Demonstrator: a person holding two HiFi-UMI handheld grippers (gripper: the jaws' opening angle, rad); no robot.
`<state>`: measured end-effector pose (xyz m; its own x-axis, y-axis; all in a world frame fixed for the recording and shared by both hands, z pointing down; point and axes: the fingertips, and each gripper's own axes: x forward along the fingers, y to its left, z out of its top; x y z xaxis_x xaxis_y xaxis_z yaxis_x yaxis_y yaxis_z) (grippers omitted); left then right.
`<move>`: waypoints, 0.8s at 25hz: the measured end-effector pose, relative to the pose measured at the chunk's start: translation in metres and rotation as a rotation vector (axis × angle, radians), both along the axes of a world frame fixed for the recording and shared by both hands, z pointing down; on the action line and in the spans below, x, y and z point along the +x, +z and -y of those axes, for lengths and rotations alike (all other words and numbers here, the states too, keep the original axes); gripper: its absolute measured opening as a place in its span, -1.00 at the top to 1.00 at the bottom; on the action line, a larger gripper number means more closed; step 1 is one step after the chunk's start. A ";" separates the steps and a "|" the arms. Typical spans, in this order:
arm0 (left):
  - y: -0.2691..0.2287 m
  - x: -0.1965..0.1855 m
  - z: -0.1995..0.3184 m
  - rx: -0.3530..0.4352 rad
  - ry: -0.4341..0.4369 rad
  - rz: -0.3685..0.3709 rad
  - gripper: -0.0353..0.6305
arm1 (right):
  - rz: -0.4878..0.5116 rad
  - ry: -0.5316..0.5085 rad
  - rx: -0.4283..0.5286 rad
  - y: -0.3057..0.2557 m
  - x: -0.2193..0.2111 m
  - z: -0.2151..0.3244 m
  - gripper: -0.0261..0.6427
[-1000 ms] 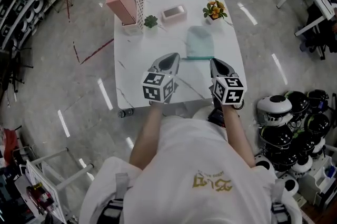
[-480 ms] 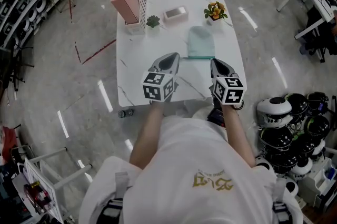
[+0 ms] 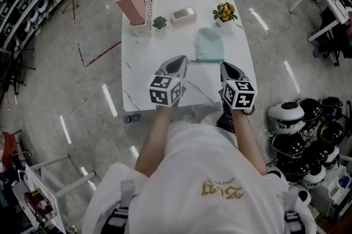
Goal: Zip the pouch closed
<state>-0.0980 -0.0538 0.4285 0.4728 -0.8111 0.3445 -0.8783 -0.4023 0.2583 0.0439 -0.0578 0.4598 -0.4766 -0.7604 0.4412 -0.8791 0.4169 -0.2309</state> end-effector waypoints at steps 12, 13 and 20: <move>0.005 -0.002 0.002 -0.010 -0.011 -0.003 0.84 | 0.007 -0.002 -0.007 0.002 0.002 0.002 0.89; 0.005 -0.002 0.002 -0.011 -0.011 -0.004 0.84 | 0.008 0.000 -0.009 0.003 0.003 0.002 0.89; 0.004 0.002 0.002 -0.008 -0.003 0.005 0.84 | 0.017 0.003 -0.011 0.000 0.005 0.000 0.89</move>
